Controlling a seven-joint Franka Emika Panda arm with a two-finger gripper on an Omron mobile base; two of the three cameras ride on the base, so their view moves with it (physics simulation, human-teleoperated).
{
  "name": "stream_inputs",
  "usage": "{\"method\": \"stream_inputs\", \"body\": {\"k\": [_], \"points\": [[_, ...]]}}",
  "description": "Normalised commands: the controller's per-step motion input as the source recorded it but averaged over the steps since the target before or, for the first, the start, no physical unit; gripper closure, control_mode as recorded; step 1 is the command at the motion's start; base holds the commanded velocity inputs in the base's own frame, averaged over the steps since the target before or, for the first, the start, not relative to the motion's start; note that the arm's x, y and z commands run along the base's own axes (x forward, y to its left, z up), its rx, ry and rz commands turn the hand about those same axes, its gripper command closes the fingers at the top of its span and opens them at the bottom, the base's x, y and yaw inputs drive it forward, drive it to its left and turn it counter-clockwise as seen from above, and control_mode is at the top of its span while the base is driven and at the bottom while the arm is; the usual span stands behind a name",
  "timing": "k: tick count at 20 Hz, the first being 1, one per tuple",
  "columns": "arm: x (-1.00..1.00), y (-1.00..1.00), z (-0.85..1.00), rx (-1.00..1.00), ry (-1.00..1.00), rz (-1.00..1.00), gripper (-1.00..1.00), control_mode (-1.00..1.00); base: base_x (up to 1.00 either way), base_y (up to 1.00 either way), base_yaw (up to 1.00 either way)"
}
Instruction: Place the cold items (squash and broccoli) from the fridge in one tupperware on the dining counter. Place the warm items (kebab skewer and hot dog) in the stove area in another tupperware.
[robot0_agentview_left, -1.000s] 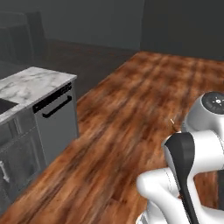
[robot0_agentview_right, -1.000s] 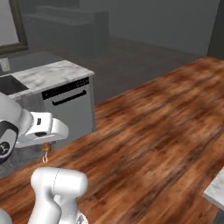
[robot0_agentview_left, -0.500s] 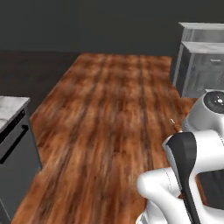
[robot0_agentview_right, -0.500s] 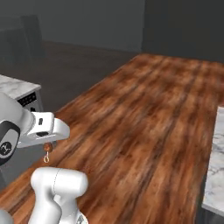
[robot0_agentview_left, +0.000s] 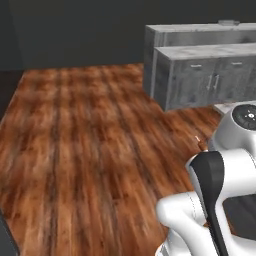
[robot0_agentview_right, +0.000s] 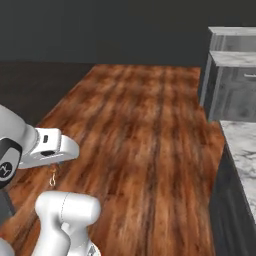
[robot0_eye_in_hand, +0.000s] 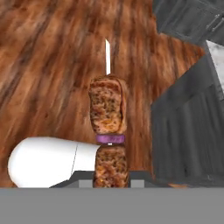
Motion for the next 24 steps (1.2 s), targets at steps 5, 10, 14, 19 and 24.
{"method": "stream_inputs", "body": {"k": [5,10,14,19,24], "points": [[0.00,0.00,0.00,0.00,0.00,0.00,1.00,1.00,1.00,0.65,-0.48],[0.00,0.00,0.00,0.00,0.00,0.00,1.00,1.00,1.00,0.66,-0.45],[0.00,0.00,0.00,0.00,0.00,0.00,1.00,1.00,1.00,0.72,-0.39],[0.00,0.00,0.00,0.00,0.00,0.00,1.00,1.00,1.00,0.90,-0.27],[0.00,0.00,0.00,0.00,0.00,0.00,1.00,1.00,1.00,1.00,-0.23]]}}
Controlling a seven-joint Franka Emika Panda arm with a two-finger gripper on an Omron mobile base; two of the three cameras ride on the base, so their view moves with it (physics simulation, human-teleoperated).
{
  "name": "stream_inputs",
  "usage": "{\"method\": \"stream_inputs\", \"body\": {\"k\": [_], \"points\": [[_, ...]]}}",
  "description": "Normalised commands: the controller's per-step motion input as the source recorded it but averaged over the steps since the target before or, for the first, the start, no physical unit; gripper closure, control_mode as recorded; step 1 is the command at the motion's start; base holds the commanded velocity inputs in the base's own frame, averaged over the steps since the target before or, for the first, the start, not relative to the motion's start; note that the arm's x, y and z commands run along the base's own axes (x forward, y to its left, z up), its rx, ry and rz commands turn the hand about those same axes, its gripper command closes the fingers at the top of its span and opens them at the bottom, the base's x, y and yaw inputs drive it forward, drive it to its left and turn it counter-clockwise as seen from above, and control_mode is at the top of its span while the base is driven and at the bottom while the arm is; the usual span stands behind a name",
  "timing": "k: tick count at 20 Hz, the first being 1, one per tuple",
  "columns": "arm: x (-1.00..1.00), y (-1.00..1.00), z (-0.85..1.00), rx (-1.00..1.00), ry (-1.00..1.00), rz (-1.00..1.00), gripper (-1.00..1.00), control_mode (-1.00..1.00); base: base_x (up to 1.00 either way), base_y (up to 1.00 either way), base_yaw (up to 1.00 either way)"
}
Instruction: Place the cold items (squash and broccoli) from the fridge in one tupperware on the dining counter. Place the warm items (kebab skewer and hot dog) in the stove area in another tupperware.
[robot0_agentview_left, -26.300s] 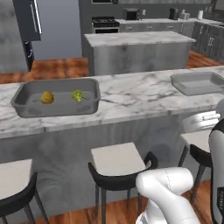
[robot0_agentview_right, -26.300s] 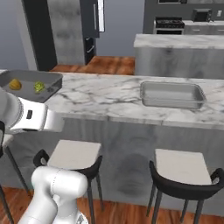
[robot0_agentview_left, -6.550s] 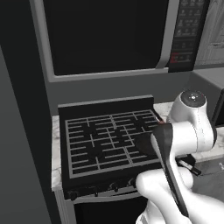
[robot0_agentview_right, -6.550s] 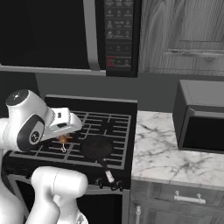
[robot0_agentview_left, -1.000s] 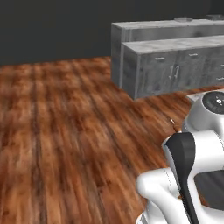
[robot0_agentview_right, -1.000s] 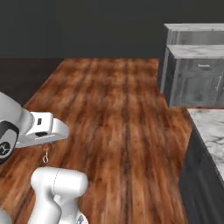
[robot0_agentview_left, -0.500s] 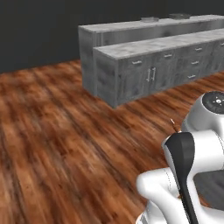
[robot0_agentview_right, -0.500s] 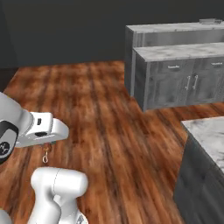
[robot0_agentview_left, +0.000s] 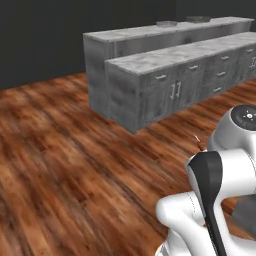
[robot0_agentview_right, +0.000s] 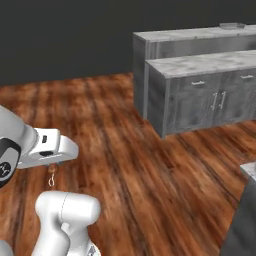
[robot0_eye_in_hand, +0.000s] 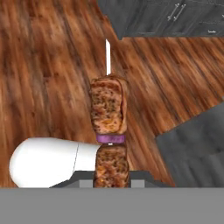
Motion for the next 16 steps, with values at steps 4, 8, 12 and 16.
{"method": "stream_inputs", "body": {"k": [4,8,12,16], "points": [[0.00,0.00,0.00,0.00,0.00,0.00,1.00,1.00,1.00,1.00,-0.21],[0.00,0.00,0.00,0.00,0.00,0.00,1.00,1.00,1.00,1.00,-0.18],[0.00,0.00,0.00,0.00,0.00,0.00,1.00,1.00,1.00,1.00,-0.17],[0.00,0.00,0.00,0.00,0.00,0.00,1.00,1.00,1.00,1.00,-0.16]]}}
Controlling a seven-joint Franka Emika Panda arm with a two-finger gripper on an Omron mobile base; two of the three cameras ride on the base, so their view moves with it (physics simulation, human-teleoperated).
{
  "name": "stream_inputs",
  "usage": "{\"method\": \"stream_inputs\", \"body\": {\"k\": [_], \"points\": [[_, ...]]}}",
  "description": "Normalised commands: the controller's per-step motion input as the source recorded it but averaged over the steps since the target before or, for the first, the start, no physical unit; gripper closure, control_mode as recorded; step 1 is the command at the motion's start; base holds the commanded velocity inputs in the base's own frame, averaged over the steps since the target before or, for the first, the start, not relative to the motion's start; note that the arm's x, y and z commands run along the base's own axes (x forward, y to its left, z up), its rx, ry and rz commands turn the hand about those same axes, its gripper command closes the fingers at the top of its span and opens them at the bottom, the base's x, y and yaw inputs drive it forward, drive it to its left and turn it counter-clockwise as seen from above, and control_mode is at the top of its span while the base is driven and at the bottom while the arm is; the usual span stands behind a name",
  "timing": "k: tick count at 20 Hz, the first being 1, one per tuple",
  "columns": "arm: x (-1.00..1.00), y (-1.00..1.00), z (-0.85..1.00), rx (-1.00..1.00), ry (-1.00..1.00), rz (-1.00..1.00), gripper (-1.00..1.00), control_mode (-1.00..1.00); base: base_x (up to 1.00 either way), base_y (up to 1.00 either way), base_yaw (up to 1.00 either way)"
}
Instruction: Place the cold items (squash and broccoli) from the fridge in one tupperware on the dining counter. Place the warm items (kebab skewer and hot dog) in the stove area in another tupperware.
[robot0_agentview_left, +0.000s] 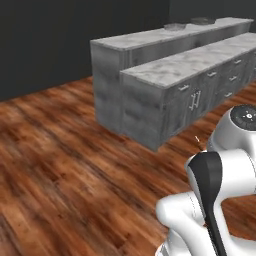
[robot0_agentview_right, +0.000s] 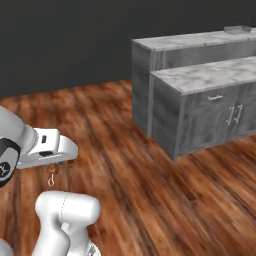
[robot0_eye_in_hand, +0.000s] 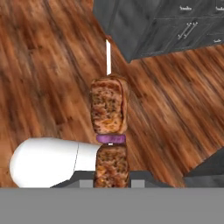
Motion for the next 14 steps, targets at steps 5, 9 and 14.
{"method": "stream_inputs", "body": {"k": [5,9,14], "points": [[0.00,0.00,0.00,0.00,0.00,0.00,1.00,1.00,1.00,1.00,-0.15],[0.00,0.00,0.00,0.00,0.00,0.00,1.00,1.00,1.00,0.98,-0.16],[0.00,0.00,0.00,0.00,0.00,0.00,1.00,1.00,1.00,0.96,-0.16]]}}
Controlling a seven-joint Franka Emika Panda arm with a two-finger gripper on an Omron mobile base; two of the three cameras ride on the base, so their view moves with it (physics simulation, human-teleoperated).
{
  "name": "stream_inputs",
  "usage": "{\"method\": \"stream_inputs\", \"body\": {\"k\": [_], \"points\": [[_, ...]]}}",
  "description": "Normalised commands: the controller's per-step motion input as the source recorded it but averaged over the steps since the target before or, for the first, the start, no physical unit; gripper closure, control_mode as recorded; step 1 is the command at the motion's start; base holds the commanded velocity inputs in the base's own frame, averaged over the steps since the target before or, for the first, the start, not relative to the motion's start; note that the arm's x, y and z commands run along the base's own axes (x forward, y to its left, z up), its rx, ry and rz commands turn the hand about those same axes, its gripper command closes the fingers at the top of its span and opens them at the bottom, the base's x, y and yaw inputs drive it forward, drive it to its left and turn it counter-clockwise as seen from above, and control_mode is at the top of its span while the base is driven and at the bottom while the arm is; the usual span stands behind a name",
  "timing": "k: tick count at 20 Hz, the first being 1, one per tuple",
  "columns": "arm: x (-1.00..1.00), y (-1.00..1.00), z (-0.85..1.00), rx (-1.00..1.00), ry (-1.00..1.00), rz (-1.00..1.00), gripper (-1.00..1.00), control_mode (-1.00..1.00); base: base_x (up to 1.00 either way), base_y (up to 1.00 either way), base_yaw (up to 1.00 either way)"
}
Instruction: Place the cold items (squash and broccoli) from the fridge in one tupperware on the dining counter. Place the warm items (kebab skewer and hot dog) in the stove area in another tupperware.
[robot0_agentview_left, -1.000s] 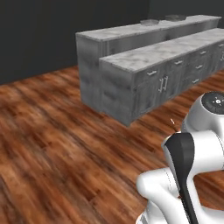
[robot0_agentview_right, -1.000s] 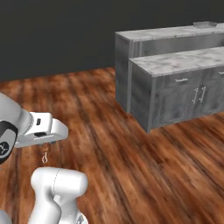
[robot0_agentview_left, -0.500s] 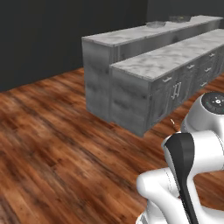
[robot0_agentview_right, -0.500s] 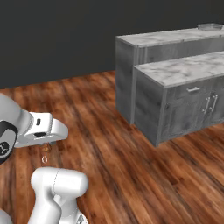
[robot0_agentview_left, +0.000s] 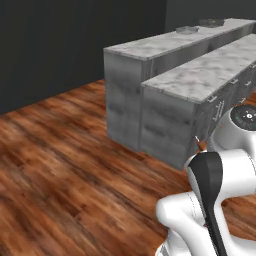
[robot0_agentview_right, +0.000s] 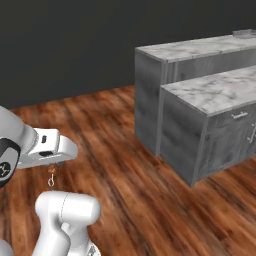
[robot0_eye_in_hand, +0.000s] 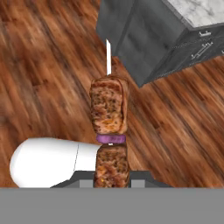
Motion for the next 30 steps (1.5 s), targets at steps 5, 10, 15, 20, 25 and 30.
{"method": "stream_inputs", "body": {"k": [5,10,15,20,25,30], "points": [[0.00,0.00,0.00,0.00,0.00,0.00,1.00,1.00,1.00,0.97,-0.15],[0.00,0.00,0.00,0.00,0.00,0.00,1.00,1.00,1.00,0.91,-0.16],[0.00,0.00,0.00,0.00,0.00,0.00,1.00,1.00,1.00,0.89,-0.16],[0.00,0.00,0.00,0.00,0.00,0.00,1.00,1.00,1.00,0.81,-0.16],[0.00,0.00,0.00,0.00,0.00,0.00,1.00,1.00,1.00,0.78,-0.20],[0.00,0.00,0.00,0.00,0.00,0.00,1.00,1.00,1.00,0.68,-0.27]]}}
